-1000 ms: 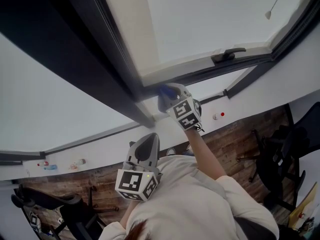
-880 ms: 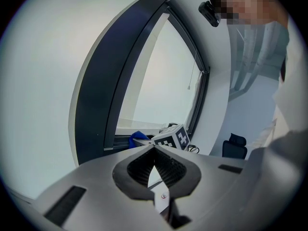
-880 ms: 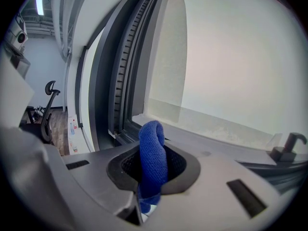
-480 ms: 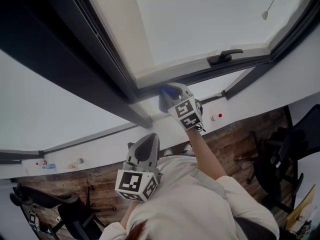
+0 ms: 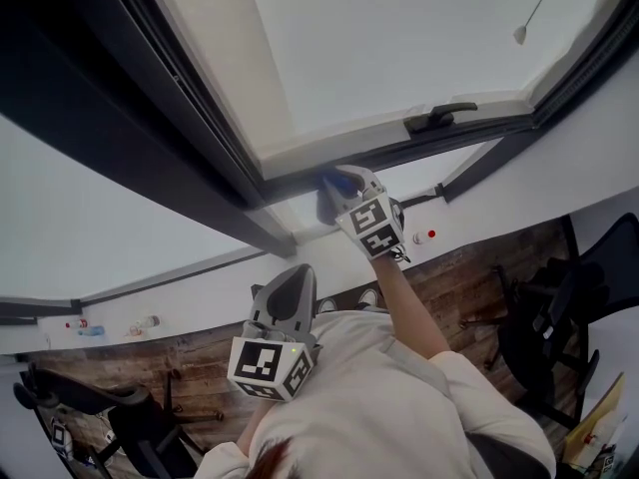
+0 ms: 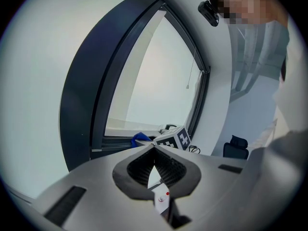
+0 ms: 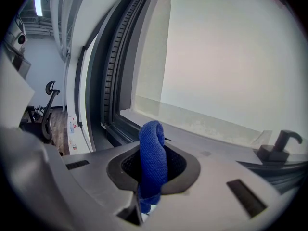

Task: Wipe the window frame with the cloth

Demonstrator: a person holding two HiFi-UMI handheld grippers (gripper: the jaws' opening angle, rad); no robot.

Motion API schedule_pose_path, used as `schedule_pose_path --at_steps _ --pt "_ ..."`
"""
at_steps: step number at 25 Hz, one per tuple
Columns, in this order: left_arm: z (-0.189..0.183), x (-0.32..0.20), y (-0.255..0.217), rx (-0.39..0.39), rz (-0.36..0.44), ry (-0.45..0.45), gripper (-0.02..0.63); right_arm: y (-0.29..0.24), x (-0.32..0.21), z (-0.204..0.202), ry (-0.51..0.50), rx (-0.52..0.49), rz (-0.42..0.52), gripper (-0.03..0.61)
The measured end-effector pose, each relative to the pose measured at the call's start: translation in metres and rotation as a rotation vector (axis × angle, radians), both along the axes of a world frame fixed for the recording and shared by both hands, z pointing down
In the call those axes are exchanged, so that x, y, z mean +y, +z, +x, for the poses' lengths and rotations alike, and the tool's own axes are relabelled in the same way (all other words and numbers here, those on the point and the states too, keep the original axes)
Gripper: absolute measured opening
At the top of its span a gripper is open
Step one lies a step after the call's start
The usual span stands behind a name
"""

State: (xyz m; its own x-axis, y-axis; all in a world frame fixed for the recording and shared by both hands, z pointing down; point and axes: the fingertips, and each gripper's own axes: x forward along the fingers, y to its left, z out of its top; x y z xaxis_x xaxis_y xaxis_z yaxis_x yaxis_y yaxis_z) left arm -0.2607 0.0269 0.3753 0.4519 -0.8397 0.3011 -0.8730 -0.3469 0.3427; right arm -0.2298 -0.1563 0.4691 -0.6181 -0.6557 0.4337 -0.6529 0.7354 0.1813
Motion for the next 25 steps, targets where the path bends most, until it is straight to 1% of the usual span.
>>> schedule_pose_path --at_steps 11,20,25 --pt "0.016 -0.008 0.000 0.011 -0.005 -0.011 0.005 0.000 -0.004 0.013 -0.023 0.005 0.000 0.044" --pt "0.028 -0.012 0.002 0.004 -0.017 -0.007 0.005 -0.002 -0.011 0.034 0.005 -0.010 -0.003 0.044" --pt "0.036 -0.013 0.002 0.006 -0.018 -0.006 0.005 -0.003 -0.013 0.040 0.004 -0.017 0.000 0.044"
